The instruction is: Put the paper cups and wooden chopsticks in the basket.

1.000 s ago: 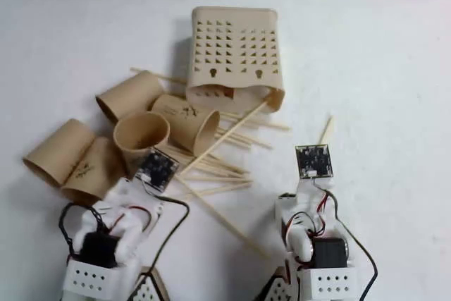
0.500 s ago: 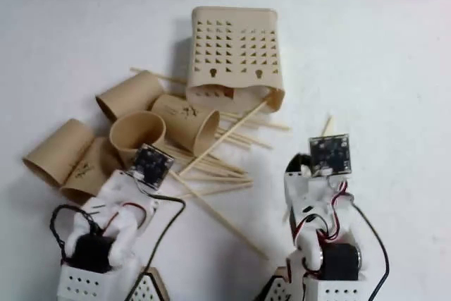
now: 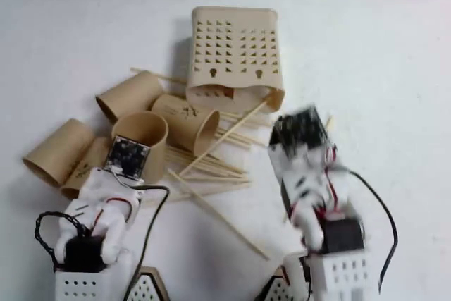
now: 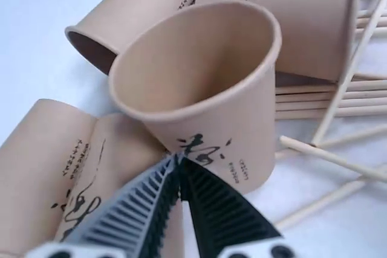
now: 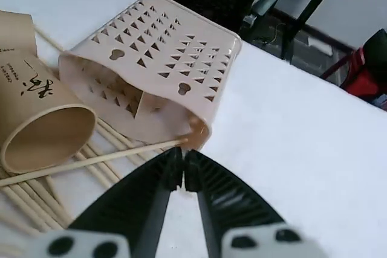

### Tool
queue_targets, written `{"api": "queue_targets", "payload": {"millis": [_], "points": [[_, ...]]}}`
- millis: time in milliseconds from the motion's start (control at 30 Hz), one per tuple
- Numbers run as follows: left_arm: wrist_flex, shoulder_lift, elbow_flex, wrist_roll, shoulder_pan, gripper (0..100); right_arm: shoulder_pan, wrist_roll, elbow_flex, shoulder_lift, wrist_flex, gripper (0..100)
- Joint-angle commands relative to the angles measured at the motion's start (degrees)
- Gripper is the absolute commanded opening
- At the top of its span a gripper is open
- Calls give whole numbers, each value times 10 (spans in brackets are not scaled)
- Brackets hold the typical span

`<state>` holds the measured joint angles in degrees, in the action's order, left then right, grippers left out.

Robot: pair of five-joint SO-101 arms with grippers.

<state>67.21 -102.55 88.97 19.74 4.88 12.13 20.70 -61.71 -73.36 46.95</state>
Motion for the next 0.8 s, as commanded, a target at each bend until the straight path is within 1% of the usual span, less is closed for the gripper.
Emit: {"api": "queue_targets", "payload": {"millis": [0,67,133,267,433,767], "points": [[-10,-2,-14,3,6,32,2,-51,99,176,-23,146],[-10,-2,-14,4,7,32,2,-76,144,258,-24,215],[-10,-2,-14,5,7,32,2,-83,185,333,-27,241],[-10,-2,-14,5,7,32,-7,-86,255,460,-49,241],[-10,-2,-13,5,7,32,-34,-83,292,582,-132,241],[-10,-2,-12,5,7,32,-39,-82,295,727,-286,240]]}}
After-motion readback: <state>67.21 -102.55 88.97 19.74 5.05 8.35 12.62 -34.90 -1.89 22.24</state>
